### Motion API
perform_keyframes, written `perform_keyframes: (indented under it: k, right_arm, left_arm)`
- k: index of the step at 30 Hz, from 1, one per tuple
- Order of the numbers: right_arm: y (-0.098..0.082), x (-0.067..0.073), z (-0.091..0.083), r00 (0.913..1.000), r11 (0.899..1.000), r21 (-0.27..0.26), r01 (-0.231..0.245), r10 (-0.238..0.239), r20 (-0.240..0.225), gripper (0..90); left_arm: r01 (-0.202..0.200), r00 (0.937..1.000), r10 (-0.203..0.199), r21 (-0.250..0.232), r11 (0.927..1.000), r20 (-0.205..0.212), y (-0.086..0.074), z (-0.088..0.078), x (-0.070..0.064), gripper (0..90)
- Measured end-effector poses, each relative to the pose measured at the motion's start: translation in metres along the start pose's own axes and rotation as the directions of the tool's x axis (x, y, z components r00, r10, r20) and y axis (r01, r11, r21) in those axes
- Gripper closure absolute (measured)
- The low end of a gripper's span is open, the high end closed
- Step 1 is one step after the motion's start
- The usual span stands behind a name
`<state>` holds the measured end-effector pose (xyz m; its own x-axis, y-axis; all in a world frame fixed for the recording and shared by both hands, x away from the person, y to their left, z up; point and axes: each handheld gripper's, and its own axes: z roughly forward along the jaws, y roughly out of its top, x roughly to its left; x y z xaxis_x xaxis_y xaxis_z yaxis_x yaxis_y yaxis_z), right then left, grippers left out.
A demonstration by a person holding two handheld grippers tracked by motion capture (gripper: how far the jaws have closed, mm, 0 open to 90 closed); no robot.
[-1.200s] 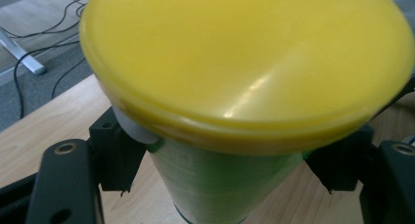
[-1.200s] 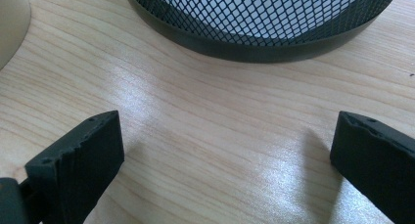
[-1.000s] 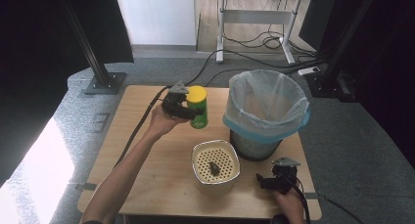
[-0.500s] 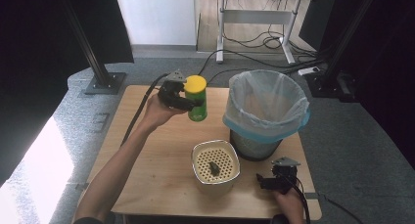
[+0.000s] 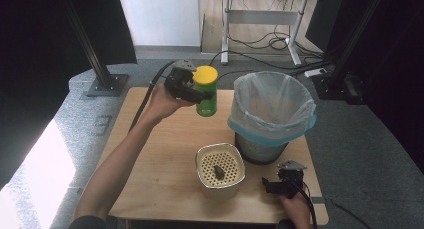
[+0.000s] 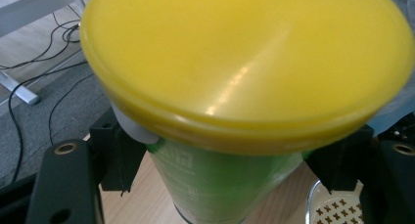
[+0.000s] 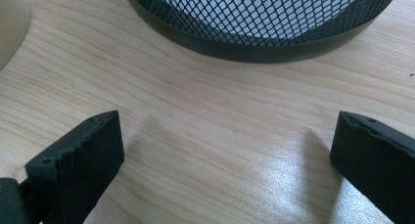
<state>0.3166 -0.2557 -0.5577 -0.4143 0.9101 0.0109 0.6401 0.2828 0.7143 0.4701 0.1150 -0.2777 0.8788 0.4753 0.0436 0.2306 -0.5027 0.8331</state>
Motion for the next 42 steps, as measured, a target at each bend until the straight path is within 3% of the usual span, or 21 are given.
perform_keyframes:
  k: [9,12,25,26,30,38,42]
  right_arm:
    - [0.000,0.000,0.000,1.0000,1.000,0.000,0.000,0.000,0.000,0.0]
    - [0.000,0.000,0.000,1.0000,1.000,0.000,-0.001,0.001,-0.001,0.0]
    - [0.000,0.000,0.000,1.0000,1.000,-0.001,-0.004,0.004,0.000,0.0]
    - [0.000,0.000,0.000,1.0000,1.000,-0.001,-0.004,0.004,0.000,0.0]
    - [0.000,0.000,0.000,1.0000,1.000,-0.001,-0.004,0.004,0.000,0.0]
    - [0.000,0.000,0.000,1.0000,1.000,-0.001,-0.003,0.003,0.000,0.0]
    - [0.000,0.000,0.000,1.0000,1.000,-0.001,-0.002,0.002,0.000,0.0]
  left_arm:
    - [-0.016,0.9998,0.016,0.004,0.9999,0.015,0.025,-0.009,-0.003,24.6]
    - [0.000,0.9995,0.000,-0.007,1.0000,0.031,0.032,-0.012,-0.002,24.6]
    - [-0.034,0.9988,0.035,-0.032,0.9989,0.035,0.064,-0.018,-0.011,24.6]
    - [-0.026,0.9984,0.027,-0.037,0.9990,0.050,0.068,-0.019,-0.012,24.6]
    - [-0.031,0.9981,0.033,-0.045,0.9985,0.051,0.077,-0.017,-0.014,24.6]
    - [-0.027,0.9951,0.033,-0.066,0.9974,0.093,0.095,-0.005,-0.023,24.6]
    - [-0.047,0.9932,0.053,-0.060,0.9971,0.104,0.104,0.003,-0.031,24.6]
